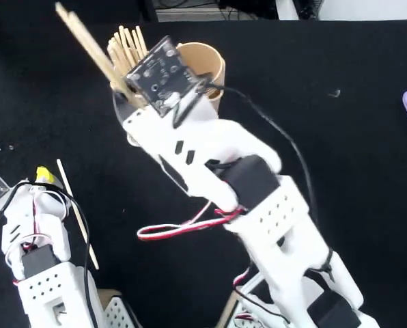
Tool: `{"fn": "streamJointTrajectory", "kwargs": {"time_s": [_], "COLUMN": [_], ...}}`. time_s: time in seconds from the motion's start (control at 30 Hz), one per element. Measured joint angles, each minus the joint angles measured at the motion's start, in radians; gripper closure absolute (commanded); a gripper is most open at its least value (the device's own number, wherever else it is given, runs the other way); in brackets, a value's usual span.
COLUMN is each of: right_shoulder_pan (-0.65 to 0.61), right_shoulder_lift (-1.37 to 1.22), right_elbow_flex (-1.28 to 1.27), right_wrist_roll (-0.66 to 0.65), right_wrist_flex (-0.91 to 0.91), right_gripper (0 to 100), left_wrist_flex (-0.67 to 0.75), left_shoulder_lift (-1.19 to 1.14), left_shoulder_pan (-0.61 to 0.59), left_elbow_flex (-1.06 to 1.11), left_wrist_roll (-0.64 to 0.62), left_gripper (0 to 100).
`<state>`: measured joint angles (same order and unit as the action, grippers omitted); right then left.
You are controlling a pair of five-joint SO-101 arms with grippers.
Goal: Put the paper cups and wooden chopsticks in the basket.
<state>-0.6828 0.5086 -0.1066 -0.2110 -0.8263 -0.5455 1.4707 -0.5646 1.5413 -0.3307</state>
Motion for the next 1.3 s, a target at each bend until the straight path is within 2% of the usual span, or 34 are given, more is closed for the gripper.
{"fn": "streamJointTrajectory", "kwargs": {"time_s": [0.27,0.5,0.93,1.3], "right_shoulder_pan": [0.0,0.0,0.049,0.094], "right_shoulder_lift": [-0.037,-0.144,-0.417,-0.508], "right_elbow_flex": [0.008,0.048,0.313,0.279], "right_wrist_roll": [0.083,0.086,0.086,0.086], "right_wrist_flex": [0.25,0.273,0.276,0.457], "right_gripper": [98.8,98.8,98.8,98.8], "left_wrist_flex": [0.0,0.0,0.0,0.0], "left_shoulder_lift": [0.0,0.0,0.0,0.0], "left_shoulder_pan": [0.0,0.0,0.0,0.0], "left_elbow_flex": [0.0,0.0,0.0,0.0], "left_wrist_roll": [0.0,0.0,0.0,0.0], "left_gripper": [88,88,88,88]}}
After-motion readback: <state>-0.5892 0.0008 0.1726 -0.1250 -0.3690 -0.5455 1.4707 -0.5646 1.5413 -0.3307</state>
